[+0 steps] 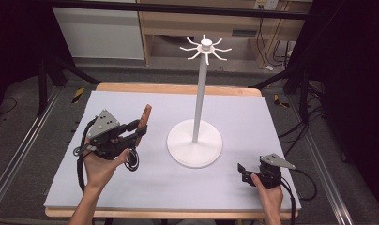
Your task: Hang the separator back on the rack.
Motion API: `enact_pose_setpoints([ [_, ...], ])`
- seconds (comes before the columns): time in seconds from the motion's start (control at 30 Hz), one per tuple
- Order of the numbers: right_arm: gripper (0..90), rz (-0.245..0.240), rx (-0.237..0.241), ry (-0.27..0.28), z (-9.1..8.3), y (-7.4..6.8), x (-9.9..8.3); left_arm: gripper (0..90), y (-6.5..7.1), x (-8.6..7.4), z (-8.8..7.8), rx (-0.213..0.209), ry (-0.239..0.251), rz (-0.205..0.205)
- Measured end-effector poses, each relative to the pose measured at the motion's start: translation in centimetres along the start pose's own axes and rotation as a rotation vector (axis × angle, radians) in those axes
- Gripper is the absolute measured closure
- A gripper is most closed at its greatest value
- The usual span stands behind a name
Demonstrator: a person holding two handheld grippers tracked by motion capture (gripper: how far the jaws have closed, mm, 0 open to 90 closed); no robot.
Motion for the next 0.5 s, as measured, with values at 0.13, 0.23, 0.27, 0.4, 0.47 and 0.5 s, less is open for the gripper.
enact_pose_setpoints([
  [0.13,5.2,0.003,-0.002,0.011,-0.1,0.0,0.1,67.5,0.1,1.1,-0.3,-0.010,0.023,-0.003],
  [0.23,5.2,-0.001,0.001,0.009,-0.1,0.0,0.1,67.5,0.4,2.0,-0.5,-0.008,0.036,0.008],
  [0.27,5.1,-0.003,-0.003,0.009,-0.1,0.0,0.0,67.5,0.4,2.3,-0.5,-0.008,0.042,0.013],
  [0.4,5.0,-0.001,0.002,0.008,-0.1,-0.1,0.0,67.5,0.6,3.0,-0.5,-0.019,0.057,0.005],
  [0.47,5.0,-0.003,0.003,0.011,-0.1,-0.1,0.0,67.5,0.8,3.7,-0.5,-0.019,0.066,0.011],
  [0.5,5.0,-0.002,0.003,0.012,-0.1,-0.1,0.0,67.5,0.9,3.9,-0.5,-0.017,0.071,0.013],
])
Point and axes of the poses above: each handheld gripper's, and its own axes: z roughly forward along the jaws, x roughly out of its top, y roughly to its right, the point moved 2 cm from there along z, roughly forward along the jaws, and after that the axes turned 3 degrees about y, right-handed, at the moved point
